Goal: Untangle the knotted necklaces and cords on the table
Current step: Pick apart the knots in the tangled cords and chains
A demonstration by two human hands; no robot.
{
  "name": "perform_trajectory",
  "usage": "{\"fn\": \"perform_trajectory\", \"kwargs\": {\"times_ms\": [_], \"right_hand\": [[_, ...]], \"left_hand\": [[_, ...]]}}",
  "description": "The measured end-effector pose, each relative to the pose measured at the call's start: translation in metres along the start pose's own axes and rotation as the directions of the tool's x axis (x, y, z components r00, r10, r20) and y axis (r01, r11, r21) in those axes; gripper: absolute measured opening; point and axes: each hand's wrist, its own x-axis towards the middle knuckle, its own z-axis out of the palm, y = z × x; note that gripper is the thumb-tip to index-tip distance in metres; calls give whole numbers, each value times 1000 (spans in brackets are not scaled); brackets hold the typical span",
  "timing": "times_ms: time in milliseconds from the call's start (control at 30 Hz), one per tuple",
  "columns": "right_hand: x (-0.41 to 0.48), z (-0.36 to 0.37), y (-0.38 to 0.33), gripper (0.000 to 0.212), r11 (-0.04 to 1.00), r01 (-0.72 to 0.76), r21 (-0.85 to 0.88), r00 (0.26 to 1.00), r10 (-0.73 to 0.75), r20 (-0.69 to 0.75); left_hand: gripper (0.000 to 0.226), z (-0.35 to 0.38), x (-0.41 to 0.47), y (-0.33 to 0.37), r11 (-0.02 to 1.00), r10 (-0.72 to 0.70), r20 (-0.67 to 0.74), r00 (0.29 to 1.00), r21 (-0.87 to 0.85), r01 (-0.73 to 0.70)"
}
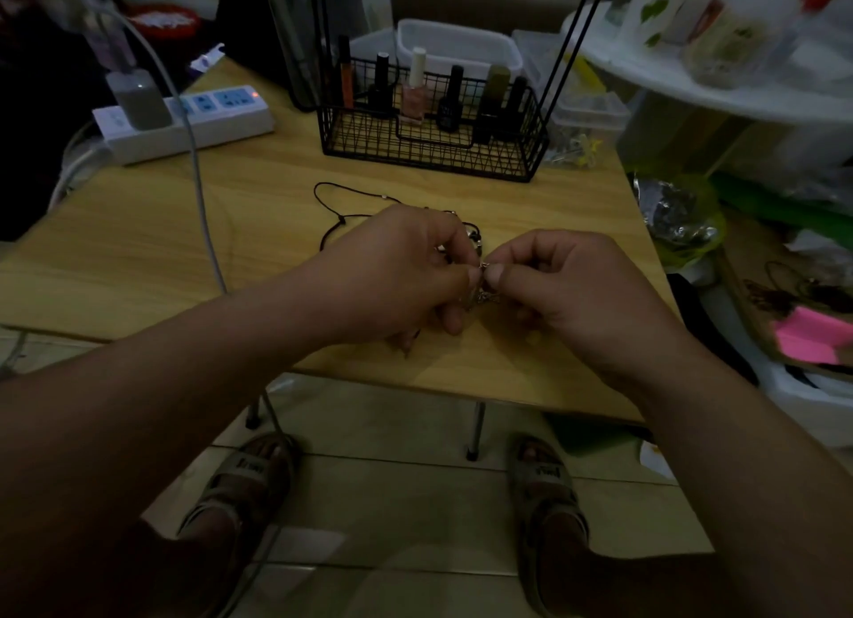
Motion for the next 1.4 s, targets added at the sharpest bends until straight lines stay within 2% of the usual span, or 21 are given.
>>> {"fn": "perform_trajectory", "kwargs": {"times_ms": [200, 367, 567, 800, 867, 1067, 1133, 1200, 1267, 1333, 1400], "right_hand": [[0, 4, 0, 6, 988, 56, -147, 998, -56, 1], [-2, 5, -3, 6, 983, 67, -173, 998, -67, 6], [-2, 6, -5, 6, 984, 27, -174, 999, -30, -15], [-3, 5, -9, 7, 990, -33, -133, 998, 41, 54], [-3, 3, -8, 12, 994, -70, -81, 994, 76, 76], [0, 4, -9, 18, 923, -225, 311, 970, 184, 157], [0, 0, -10, 21, 950, -230, 210, 965, 194, 179], [-1, -4, -9, 27, 984, -172, -56, 969, 179, 172], [-2, -3, -10, 16, 973, -89, -213, 984, 119, 131], [-3, 1, -12, 6, 974, -10, -226, 998, 23, 53], [-2, 5, -12, 8, 980, 47, -195, 998, -55, -37]], "left_hand": [[12, 3, -1, -4, 979, 123, -60, 991, 171, -111], [12, 2, 0, -5, 970, 177, -78, 981, 183, -160], [8, 5, 1, -11, 905, 293, -108, 950, 351, -239], [9, 6, 0, -9, 910, 314, -165, 935, 332, -247], [8, 6, 0, -7, 926, 289, -142, 947, 292, -240], [4, 8, -3, 1, 961, 242, -74, 968, 157, -228], [5, 6, -3, 1, 966, 234, -85, 969, 133, -222], [7, 5, -3, 0, 964, 234, -77, 969, 150, -220], [9, 7, -4, -1, 957, 236, -57, 970, 185, -222], [9, 9, -4, -2, 959, 230, -55, 972, 184, -216], [7, 8, -2, -2, 966, 225, -63, 972, 142, -215]]}}
